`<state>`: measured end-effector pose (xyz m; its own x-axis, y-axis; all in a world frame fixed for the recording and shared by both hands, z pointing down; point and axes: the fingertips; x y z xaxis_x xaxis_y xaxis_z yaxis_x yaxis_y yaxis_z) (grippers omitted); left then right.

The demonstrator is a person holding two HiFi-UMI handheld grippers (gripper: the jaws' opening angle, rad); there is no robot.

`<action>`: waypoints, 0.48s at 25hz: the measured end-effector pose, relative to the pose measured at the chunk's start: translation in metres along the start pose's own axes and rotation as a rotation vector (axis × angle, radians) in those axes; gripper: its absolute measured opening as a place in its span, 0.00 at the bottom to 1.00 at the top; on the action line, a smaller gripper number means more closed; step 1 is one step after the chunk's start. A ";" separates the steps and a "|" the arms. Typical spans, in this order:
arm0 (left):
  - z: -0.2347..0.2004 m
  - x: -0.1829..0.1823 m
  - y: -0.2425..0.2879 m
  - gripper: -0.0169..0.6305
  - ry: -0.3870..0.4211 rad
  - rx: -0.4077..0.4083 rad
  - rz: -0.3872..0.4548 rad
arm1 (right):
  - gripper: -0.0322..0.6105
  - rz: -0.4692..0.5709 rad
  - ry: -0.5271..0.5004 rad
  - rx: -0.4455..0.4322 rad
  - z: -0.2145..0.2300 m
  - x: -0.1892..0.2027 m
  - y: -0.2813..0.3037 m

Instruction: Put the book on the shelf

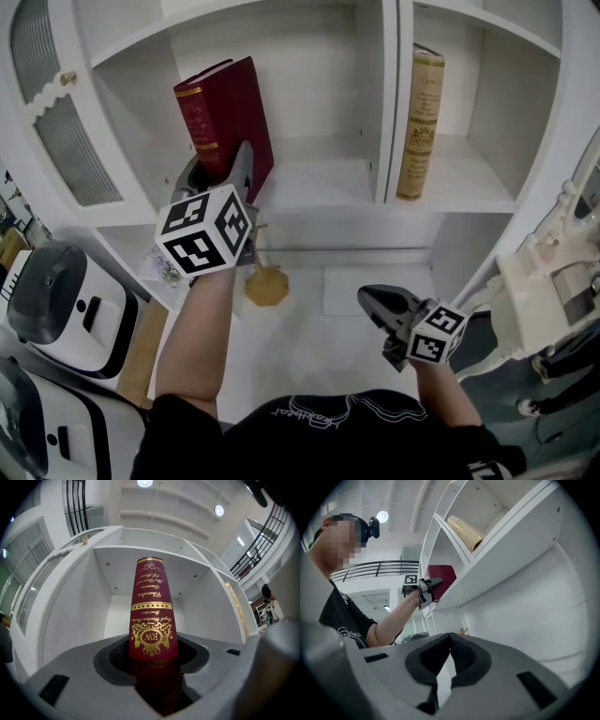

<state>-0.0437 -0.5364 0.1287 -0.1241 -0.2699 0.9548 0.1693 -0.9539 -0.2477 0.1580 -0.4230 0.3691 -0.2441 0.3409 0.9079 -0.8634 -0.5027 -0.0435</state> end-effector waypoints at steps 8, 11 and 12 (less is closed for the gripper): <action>0.006 0.004 0.019 0.36 0.047 0.000 -0.060 | 0.05 -0.004 0.025 0.004 0.006 0.007 -0.001; 0.007 0.006 0.023 0.36 0.049 0.003 -0.080 | 0.05 -0.006 0.028 0.004 0.005 0.008 -0.001; 0.007 0.009 0.025 0.36 0.047 0.005 -0.090 | 0.05 -0.006 0.028 0.005 0.005 0.008 -0.002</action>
<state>-0.0340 -0.5613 0.1322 -0.1850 -0.1887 0.9644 0.1604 -0.9740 -0.1598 0.1596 -0.4231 0.3784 -0.2510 0.3659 0.8962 -0.8627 -0.5045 -0.0356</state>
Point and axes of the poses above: the fingertips, and each gripper's own axes: y forward along the fingers, z to its right, x out of its underside, and after that the axes turned 9 degrees about y, right-handed
